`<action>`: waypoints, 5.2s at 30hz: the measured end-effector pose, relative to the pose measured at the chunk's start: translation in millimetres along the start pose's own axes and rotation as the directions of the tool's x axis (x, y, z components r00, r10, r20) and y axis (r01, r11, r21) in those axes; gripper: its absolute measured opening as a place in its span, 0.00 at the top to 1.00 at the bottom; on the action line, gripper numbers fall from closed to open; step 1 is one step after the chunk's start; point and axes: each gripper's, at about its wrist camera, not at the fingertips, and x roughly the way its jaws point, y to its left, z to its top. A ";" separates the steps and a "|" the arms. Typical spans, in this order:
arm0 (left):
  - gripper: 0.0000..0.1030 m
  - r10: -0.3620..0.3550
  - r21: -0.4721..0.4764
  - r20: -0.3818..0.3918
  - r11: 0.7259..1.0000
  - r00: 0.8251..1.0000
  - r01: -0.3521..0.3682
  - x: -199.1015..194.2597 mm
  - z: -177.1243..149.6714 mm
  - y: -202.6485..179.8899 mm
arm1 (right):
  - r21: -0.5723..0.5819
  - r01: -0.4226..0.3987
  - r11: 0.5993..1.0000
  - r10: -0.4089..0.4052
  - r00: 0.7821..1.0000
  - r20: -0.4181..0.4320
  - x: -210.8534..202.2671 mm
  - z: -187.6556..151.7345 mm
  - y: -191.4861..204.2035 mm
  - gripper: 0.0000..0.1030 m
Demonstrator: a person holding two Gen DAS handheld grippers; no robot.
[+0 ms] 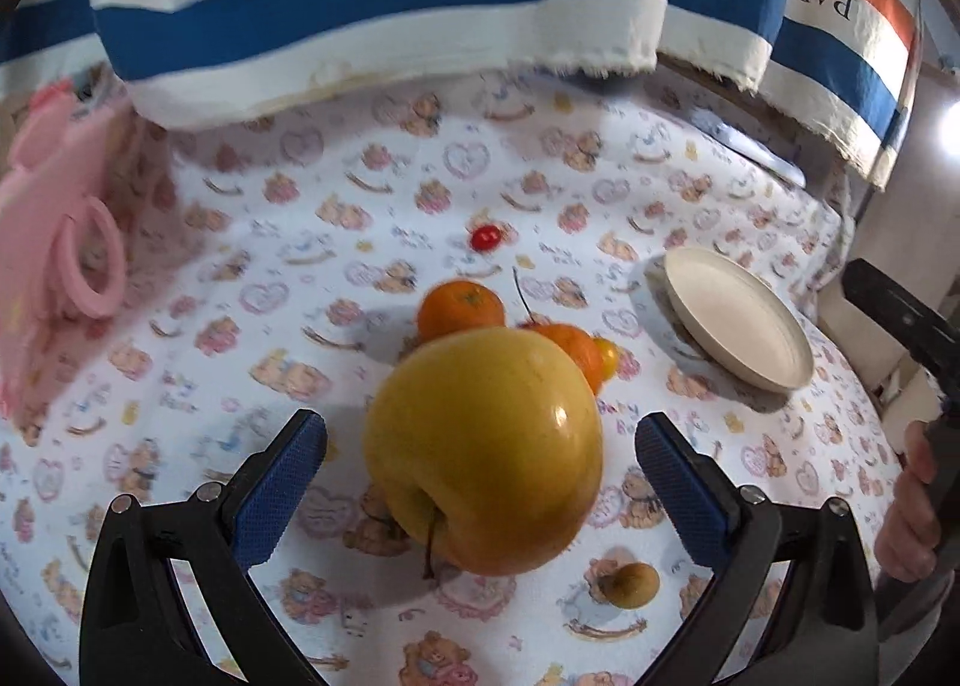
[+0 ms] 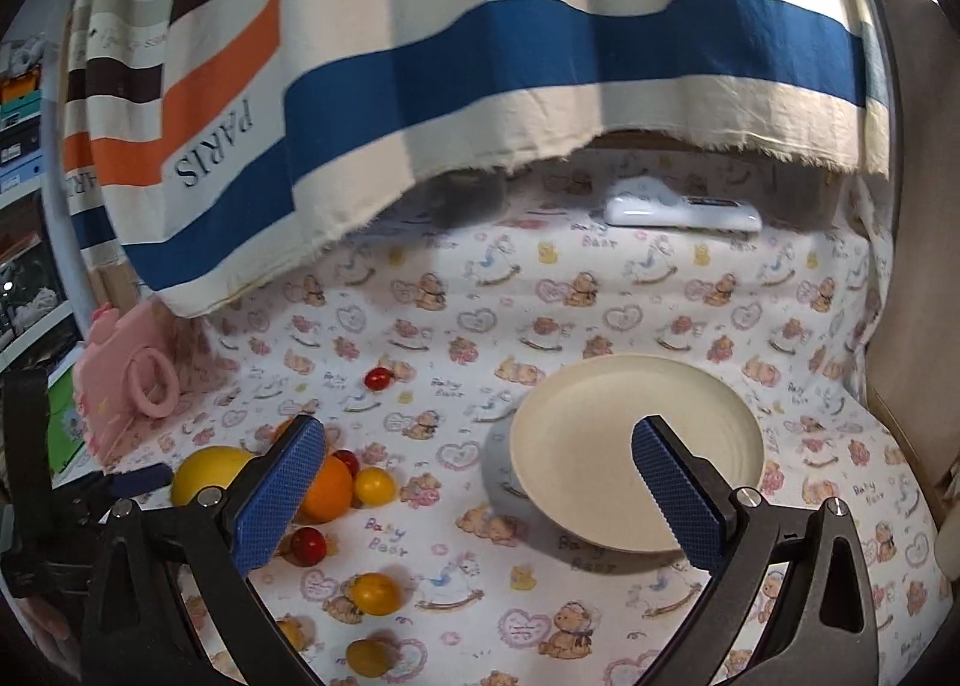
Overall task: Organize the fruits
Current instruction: 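Grasp the yellow apple with the left tool while the right tool grasps a small orange, then carry the apple onto the cream plate with the left tool while the right tool carries the orange there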
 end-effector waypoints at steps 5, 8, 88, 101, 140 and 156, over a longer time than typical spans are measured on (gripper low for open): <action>0.02 0.012 0.041 -0.024 0.999 1.000 -0.011 9.6 -4.3 -3.2 | 0.001 -0.028 1.000 0.028 0.998 -0.056 10.7 -4.2 1.1 0.00; 0.02 0.005 0.038 -0.044 0.999 0.999 -0.003 16.2 -4.4 -1.4 | -0.023 -0.019 1.000 0.017 0.998 -0.062 13.4 -8.0 5.3 0.00; 0.15 -0.336 0.229 0.341 0.936 0.878 0.269 -30.0 107.3 -157.3 | 0.113 0.172 0.979 -0.164 0.983 -0.079 33.4 48.4 -130.3 0.72; 0.15 -0.271 0.297 0.165 0.931 0.948 0.214 84.6 98.0 -195.3 | 0.162 0.233 0.959 -0.197 0.958 -0.210 82.1 18.1 -166.9 0.72; 0.14 -0.186 0.261 -0.092 0.944 0.978 0.204 157.8 83.2 -179.3 | 0.210 0.189 0.959 -0.108 0.933 -0.344 108.9 2.0 -178.7 0.72; 0.00 -0.197 0.287 -0.061 0.936 0.979 0.206 150.4 78.6 -183.7 | 0.193 0.212 0.958 -0.138 0.930 -0.340 107.7 3.3 -177.2 0.72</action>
